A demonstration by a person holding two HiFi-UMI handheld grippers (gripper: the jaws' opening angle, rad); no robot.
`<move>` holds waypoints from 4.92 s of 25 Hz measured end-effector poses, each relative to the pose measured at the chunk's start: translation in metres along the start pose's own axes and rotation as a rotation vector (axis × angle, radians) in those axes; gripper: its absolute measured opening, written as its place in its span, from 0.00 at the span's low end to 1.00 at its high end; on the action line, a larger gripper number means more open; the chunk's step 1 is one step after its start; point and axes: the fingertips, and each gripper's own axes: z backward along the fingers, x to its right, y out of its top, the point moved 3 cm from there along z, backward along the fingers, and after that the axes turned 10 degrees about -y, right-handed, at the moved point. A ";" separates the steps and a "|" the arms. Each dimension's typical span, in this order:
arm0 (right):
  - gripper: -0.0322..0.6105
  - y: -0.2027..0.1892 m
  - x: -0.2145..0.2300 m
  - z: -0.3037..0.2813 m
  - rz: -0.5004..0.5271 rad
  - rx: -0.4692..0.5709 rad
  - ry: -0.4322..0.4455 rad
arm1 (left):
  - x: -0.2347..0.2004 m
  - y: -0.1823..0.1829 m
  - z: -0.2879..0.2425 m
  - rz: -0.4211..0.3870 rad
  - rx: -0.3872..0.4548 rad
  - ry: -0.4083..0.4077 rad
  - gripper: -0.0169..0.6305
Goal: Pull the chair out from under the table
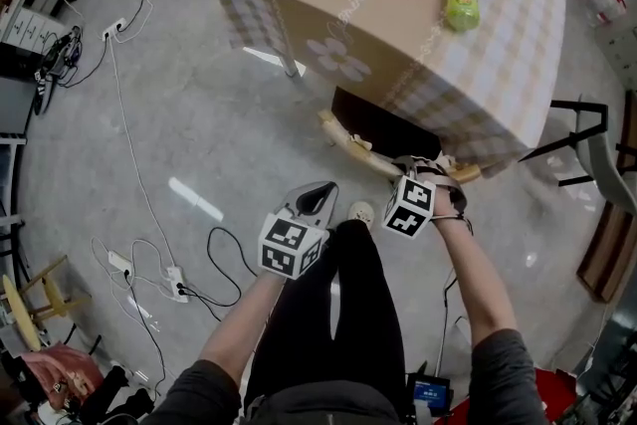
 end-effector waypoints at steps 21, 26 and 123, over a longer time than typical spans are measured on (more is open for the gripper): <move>0.23 0.003 -0.020 0.001 0.007 -0.032 -0.023 | -0.009 -0.016 0.023 -0.029 -0.023 -0.035 0.04; 0.23 0.006 -0.027 0.006 0.009 -0.037 -0.022 | -0.005 -0.023 0.031 -0.033 -0.029 -0.044 0.04; 0.23 0.019 -0.167 0.054 0.069 -0.080 -0.024 | 0.082 -0.116 0.098 -0.008 -0.010 -0.024 0.04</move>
